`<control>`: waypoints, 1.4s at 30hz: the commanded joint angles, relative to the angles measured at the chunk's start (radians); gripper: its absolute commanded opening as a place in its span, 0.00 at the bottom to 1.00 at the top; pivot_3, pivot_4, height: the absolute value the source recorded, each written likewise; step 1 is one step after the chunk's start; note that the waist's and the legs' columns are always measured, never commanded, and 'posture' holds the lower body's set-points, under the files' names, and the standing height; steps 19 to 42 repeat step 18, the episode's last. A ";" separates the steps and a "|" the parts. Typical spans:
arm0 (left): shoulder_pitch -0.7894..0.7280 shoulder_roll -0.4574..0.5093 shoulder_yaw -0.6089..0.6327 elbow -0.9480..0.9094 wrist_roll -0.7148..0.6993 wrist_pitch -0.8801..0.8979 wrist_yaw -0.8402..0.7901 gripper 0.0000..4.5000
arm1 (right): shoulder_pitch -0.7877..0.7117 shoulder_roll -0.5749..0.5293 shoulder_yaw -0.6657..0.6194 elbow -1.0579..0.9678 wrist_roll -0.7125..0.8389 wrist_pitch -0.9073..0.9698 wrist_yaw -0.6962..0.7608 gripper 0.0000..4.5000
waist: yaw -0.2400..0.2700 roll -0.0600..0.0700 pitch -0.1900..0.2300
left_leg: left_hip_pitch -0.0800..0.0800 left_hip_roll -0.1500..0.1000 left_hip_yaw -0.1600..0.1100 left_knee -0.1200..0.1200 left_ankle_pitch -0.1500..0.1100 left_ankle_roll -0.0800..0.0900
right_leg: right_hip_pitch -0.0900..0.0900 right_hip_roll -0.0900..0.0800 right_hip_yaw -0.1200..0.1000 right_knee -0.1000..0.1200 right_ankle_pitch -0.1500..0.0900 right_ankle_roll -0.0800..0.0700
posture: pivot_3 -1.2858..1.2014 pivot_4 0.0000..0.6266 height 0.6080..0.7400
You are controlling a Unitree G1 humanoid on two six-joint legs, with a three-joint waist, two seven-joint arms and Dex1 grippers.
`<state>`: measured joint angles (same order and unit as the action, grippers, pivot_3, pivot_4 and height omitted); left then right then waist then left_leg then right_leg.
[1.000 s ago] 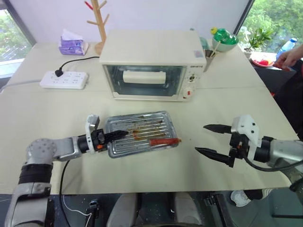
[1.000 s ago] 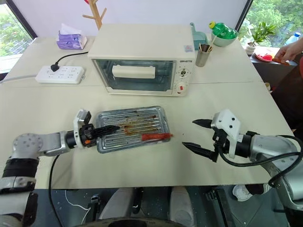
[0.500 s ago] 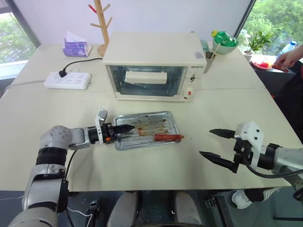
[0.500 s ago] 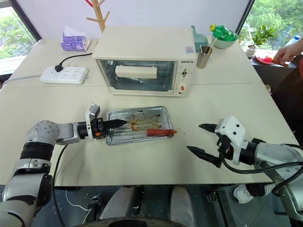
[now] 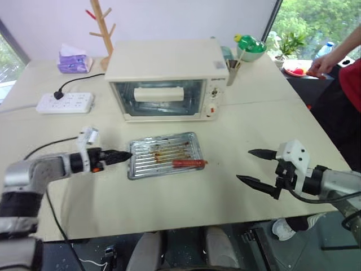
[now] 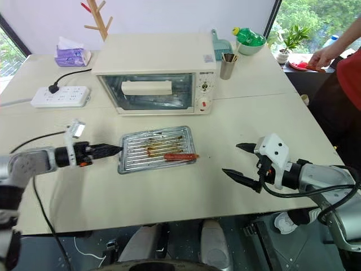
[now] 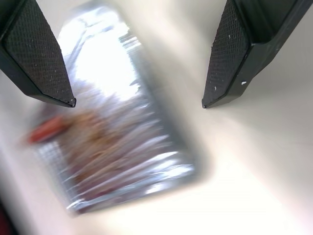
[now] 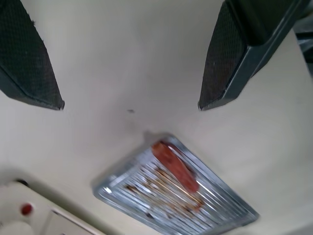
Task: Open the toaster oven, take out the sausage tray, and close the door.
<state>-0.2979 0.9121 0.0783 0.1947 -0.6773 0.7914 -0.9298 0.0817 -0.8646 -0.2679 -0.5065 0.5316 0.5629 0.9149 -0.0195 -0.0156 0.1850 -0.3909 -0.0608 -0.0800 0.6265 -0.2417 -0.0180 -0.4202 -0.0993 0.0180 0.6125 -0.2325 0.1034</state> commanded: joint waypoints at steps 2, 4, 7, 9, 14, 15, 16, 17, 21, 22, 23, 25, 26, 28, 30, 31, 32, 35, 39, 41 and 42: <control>0.052 0.114 0.105 -0.111 0.062 -0.170 -0.134 0.98 | -0.068 -0.028 -0.002 0.030 0.027 -0.002 0.039 1.00 | 0.011 -0.001 0.001 | -0.004 0.001 0.000 0.000 0.000 0.000 | -0.005 0.001 -0.001 0.000 0.001 -0.001 | 0.52 0.24 1.00; 0.057 0.157 0.171 -0.170 0.018 -0.171 -0.198 0.98 | -0.104 -0.038 -0.006 0.045 0.062 0.029 0.057 1.00 | 0.021 -0.001 0.002 | -0.012 0.003 0.000 0.004 0.000 0.000 | -0.009 0.001 -0.004 0.000 0.001 -0.002 | 0.52 0.24 1.00; 0.068 0.211 0.254 -0.246 -0.045 -0.136 -0.289 0.98 | -0.141 -0.066 -0.008 0.055 0.106 0.067 0.105 1.00 | 0.034 -0.001 0.002 | -0.018 0.003 0.001 0.006 0.000 0.000 | -0.012 -0.001 -0.005 -0.001 0.002 -0.003 | 0.52 0.24 1.00; 0.074 0.246 0.295 -0.289 -0.081 -0.105 -0.334 0.98 | -0.157 -0.090 -0.005 0.056 0.129 0.083 0.143 1.00 | 0.035 -0.001 0.003 | -0.018 0.003 0.002 0.005 0.000 0.000 | -0.013 -0.001 -0.006 -0.003 0.002 -0.003 | 0.52 0.24 1.00; 0.062 0.320 0.319 -0.341 -0.076 -0.098 -0.396 0.98 | -0.224 -0.141 0.027 0.075 0.161 0.107 0.227 1.00 | 0.031 0.000 0.004 | -0.018 0.003 0.002 0.005 0.000 0.001 | -0.012 0.001 -0.007 -0.003 0.002 -0.003 | 0.52 0.24 1.00; 0.072 0.326 0.327 -0.348 -0.076 -0.097 -0.406 0.98 | -0.240 -0.143 0.034 0.089 0.158 0.107 0.233 1.00 | 0.029 0.000 0.004 | -0.017 0.004 0.002 0.005 0.000 0.001 | -0.012 0.001 -0.007 -0.003 0.002 -0.003 | 0.52 0.24 1.00; 0.080 0.329 0.334 -0.352 -0.078 -0.094 -0.412 0.98 | -0.256 -0.144 0.041 0.103 0.156 0.108 0.235 1.00 | 0.026 0.000 0.004 | -0.017 0.004 0.003 0.005 0.000 0.001 | -0.012 0.002 -0.008 -0.002 0.002 -0.003 | 0.52 0.24 1.00; 0.092 0.330 0.343 -0.355 -0.076 -0.093 -0.416 0.98 | -0.273 -0.144 0.048 0.115 0.154 0.110 0.237 1.00 | 0.025 0.000 0.004 | -0.017 0.005 0.003 0.005 0.000 0.001 | -0.012 0.002 -0.008 -0.002 0.002 -0.003 | 0.52 0.24 1.00; 0.105 0.329 0.351 -0.357 -0.071 -0.096 -0.421 0.98 | -0.287 -0.143 0.054 0.124 0.153 0.111 0.237 1.00 | 0.025 0.000 0.004 | -0.016 0.005 0.003 0.005 0.000 0.001 | -0.012 0.002 -0.008 -0.001 0.002 -0.003 | 0.52 0.24 1.00; 0.105 0.329 0.351 -0.357 -0.071 -0.096 -0.421 0.98 | -0.287 -0.143 0.054 0.124 0.153 0.111 0.237 1.00 | 0.025 0.000 0.004 | -0.016 0.005 0.003 0.005 0.000 0.001 | -0.012 0.002 -0.008 -0.001 0.002 -0.003 | 0.52 0.24 1.00; 0.105 0.329 0.351 -0.357 -0.071 -0.096 -0.421 0.98 | -0.287 -0.143 0.054 0.124 0.153 0.111 0.237 1.00 | 0.025 0.000 0.004 | -0.016 0.005 0.003 0.005 0.000 0.001 | -0.012 0.002 -0.008 -0.001 0.002 -0.003 | 0.52 0.24 1.00; 0.105 0.329 0.351 -0.357 -0.071 -0.096 -0.421 0.98 | -0.287 -0.143 0.054 0.124 0.153 0.111 0.237 1.00 | 0.025 0.000 0.004 | -0.016 0.005 0.003 0.005 0.000 0.001 | -0.012 0.002 -0.008 -0.001 0.002 -0.003 | 0.52 0.24 1.00; 0.105 0.329 0.351 -0.357 -0.071 -0.096 -0.421 0.98 | -0.287 -0.143 0.054 0.124 0.153 0.111 0.237 1.00 | 0.025 0.000 0.004 | -0.016 0.005 0.003 0.005 0.000 0.001 | -0.012 0.002 -0.008 -0.001 0.002 -0.003 | 0.52 0.24 1.00; 0.105 0.329 0.351 -0.357 -0.071 -0.096 -0.421 0.98 | -0.287 -0.143 0.054 0.124 0.153 0.111 0.237 1.00 | 0.025 0.000 0.004 | -0.016 0.005 0.003 0.005 0.000 0.001 | -0.012 0.002 -0.008 -0.001 0.002 -0.003 | 0.52 0.24 1.00; 0.105 0.329 0.351 -0.357 -0.071 -0.096 -0.421 0.98 | -0.287 -0.143 0.054 0.124 0.153 0.111 0.237 1.00 | 0.025 0.000 0.004 | -0.016 0.005 0.003 0.005 0.000 0.001 | -0.012 0.002 -0.008 -0.001 0.002 -0.003 | 0.52 0.24 1.00; 0.105 0.329 0.351 -0.357 -0.071 -0.096 -0.421 0.98 | -0.287 -0.143 0.054 0.124 0.153 0.111 0.237 1.00 | 0.025 0.000 0.004 | -0.016 0.005 0.003 0.005 0.000 0.001 | -0.012 0.002 -0.008 -0.001 0.002 -0.003 | 0.52 0.24 1.00; 0.105 0.329 0.351 -0.357 -0.071 -0.096 -0.421 0.98 | -0.287 -0.143 0.054 0.124 0.153 0.111 0.237 1.00 | 0.025 0.000 0.004 | -0.016 0.005 0.003 0.005 0.000 0.001 | -0.012 0.002 -0.008 -0.001 0.002 -0.003 | 0.52 0.24 1.00; 0.105 0.329 0.351 -0.357 -0.071 -0.096 -0.421 0.98 | -0.287 -0.143 0.054 0.124 0.153 0.111 0.237 1.00 | 0.025 0.000 0.004 | -0.016 0.005 0.003 0.005 0.000 0.001 | -0.012 0.002 -0.008 -0.001 0.002 -0.003 | 0.52 0.24 1.00; 0.105 0.329 0.351 -0.357 -0.071 -0.096 -0.421 0.98 | -0.287 -0.143 0.054 0.124 0.153 0.111 0.237 1.00 | 0.025 0.000 0.004 | -0.016 0.005 0.003 0.005 0.000 0.001 | -0.012 0.002 -0.008 -0.001 0.002 -0.003 | 0.52 0.24 1.00; 0.105 0.329 0.351 -0.357 -0.071 -0.096 -0.421 0.98 | -0.287 -0.143 0.054 0.124 0.153 0.111 0.237 1.00 | 0.025 0.000 0.004 | -0.016 0.005 0.003 0.005 0.000 0.001 | -0.012 0.002 -0.008 -0.001 0.002 -0.003 | 0.52 0.24 1.00; 0.105 0.329 0.351 -0.357 -0.071 -0.096 -0.421 0.98 | -0.287 -0.143 0.054 0.124 0.153 0.111 0.237 1.00 | 0.025 0.000 0.004 | -0.016 0.005 0.003 0.005 0.000 0.001 | -0.012 0.002 -0.008 -0.001 0.002 -0.003 | 0.52 0.24 1.00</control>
